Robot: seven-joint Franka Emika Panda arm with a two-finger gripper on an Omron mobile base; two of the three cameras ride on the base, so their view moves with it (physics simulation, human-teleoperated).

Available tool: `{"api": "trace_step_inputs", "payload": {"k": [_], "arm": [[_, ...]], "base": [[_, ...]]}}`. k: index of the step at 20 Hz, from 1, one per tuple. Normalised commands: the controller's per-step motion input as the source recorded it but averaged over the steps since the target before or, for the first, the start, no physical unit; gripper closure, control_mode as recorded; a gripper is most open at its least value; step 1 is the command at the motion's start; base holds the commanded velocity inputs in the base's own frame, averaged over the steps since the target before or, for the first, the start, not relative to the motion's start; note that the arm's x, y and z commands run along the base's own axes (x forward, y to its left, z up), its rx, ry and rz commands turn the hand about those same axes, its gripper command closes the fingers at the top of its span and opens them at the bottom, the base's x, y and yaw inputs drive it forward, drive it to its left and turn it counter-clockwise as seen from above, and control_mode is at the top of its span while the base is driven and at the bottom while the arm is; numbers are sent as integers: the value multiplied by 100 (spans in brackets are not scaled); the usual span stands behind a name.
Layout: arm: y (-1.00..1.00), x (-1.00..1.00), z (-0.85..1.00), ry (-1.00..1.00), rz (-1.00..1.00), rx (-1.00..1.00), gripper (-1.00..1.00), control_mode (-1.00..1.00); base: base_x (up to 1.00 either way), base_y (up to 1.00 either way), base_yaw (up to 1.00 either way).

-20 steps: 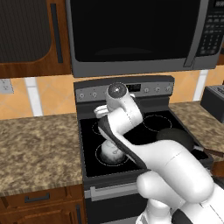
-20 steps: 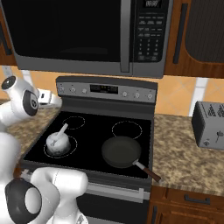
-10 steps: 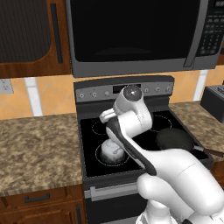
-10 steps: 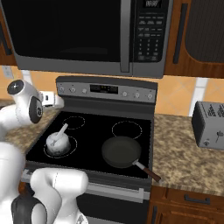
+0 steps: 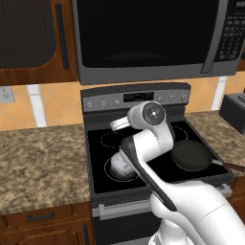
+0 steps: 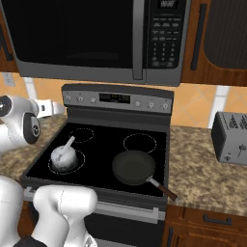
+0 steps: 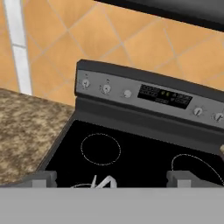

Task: Pick the kettle from the counter and place it on a stove burner. Then turn the burner on.

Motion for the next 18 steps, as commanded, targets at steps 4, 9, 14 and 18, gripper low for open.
{"api": "trace_step_inputs", "payload": {"k": [4,9,14,18], "arm": [[-6,0,15,-8,0,24,-100,-100],[1,7,19,-1,0,20,-100,-100],[23,26,3,-5,1,13,-100,-100],[24,92,-2,2,0,0,-100,-100]], "base": [[0,0,0],[0,0,0],[0,0,0],[0,0,0]]}}
